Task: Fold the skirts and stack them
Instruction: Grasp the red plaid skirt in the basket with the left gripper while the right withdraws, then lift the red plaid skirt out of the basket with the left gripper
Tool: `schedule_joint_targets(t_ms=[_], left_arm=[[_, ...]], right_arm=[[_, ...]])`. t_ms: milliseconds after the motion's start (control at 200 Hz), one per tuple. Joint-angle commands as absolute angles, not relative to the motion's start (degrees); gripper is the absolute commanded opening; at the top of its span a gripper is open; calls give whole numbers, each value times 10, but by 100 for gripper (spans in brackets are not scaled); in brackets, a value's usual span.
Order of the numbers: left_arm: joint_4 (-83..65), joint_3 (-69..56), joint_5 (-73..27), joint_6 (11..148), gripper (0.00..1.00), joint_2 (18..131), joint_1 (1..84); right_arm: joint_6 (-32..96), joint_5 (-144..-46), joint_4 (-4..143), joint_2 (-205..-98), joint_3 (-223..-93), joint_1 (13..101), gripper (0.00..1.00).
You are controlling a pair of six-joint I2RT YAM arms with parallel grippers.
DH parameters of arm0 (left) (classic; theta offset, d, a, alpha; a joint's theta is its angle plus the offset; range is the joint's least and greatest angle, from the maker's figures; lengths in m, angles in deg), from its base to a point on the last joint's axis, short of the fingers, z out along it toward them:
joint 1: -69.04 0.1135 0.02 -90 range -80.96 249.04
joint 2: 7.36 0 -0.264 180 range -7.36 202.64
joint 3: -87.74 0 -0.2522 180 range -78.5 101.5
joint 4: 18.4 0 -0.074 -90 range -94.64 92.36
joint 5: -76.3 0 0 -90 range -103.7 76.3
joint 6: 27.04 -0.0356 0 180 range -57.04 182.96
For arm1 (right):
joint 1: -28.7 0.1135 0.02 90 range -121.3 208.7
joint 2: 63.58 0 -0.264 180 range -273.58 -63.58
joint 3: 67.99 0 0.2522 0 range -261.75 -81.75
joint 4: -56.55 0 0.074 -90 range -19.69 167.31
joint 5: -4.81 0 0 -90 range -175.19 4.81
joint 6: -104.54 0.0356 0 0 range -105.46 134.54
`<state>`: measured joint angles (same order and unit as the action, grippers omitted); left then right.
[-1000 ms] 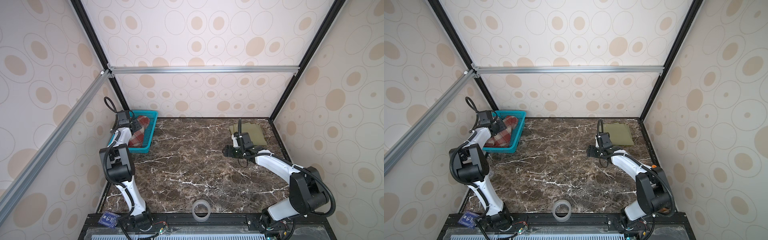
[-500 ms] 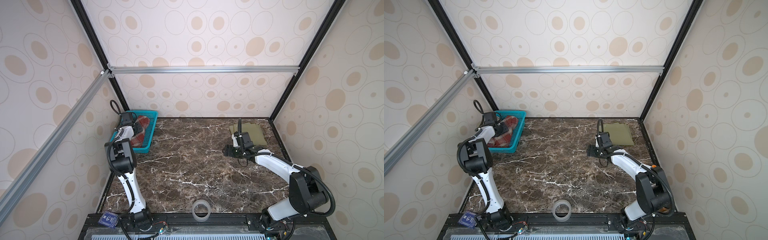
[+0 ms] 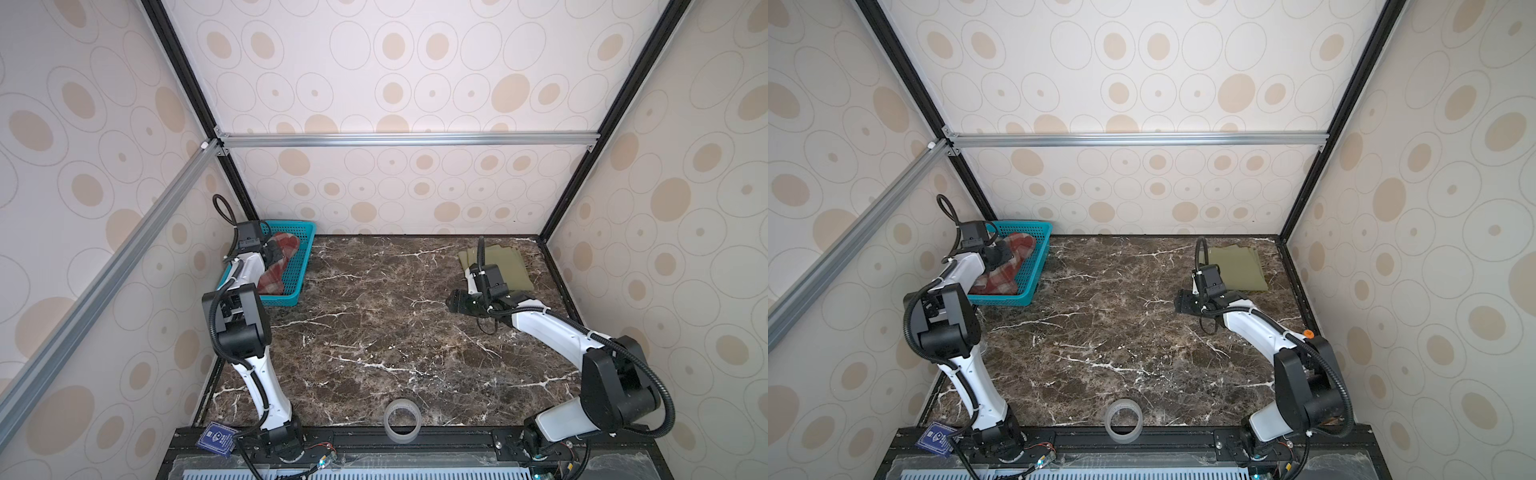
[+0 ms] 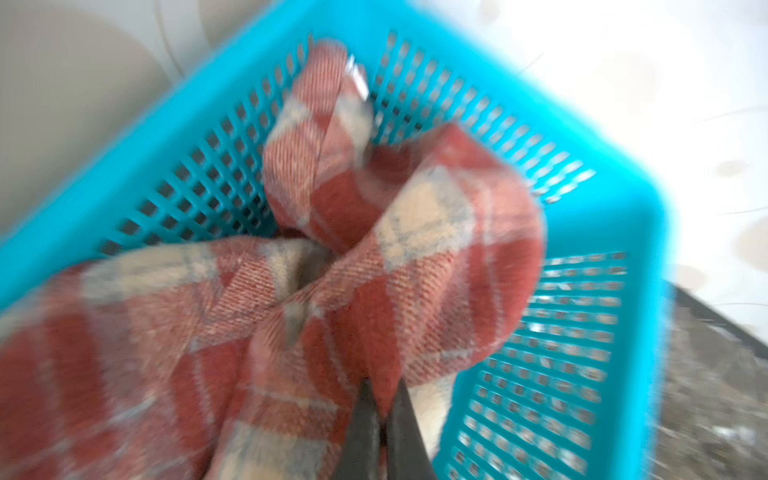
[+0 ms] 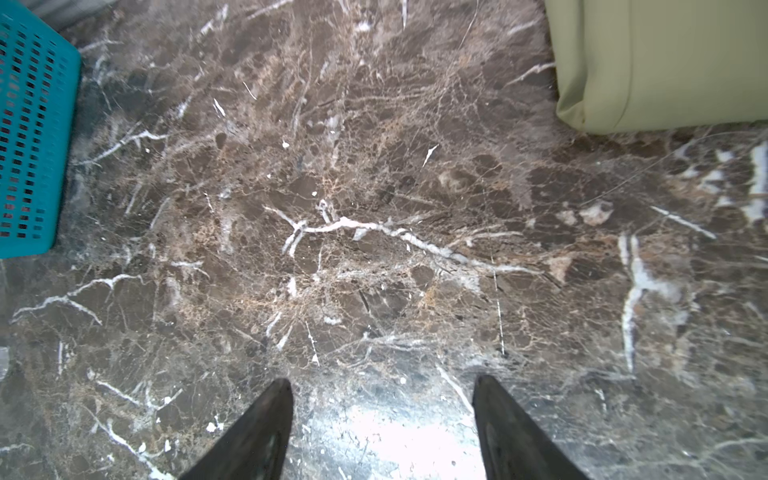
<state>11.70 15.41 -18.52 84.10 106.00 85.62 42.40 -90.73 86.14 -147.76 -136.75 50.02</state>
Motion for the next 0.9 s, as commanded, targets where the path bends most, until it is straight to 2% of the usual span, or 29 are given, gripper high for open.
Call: schedule_joint_targets(t_ms=[0,365,650,755,895], left_arm=[[109,168,-198,835,0,983,851],[176,279,-231,806,0,882,825],[167,345,-312,793,0,819,767],[139,348,-334,827,0,798,752],[95,352,-411,890,0,790,722]], right_arm=[[433,-900,863,-1445,-1349,505,71],[446,-912,845,-1417,-1335,509,71],[439,-899,851,-1400,-1343,516,70],[441,-895,852,-1393,-1342,521,70],[442,-885,858,-1381,-1341,525,70]])
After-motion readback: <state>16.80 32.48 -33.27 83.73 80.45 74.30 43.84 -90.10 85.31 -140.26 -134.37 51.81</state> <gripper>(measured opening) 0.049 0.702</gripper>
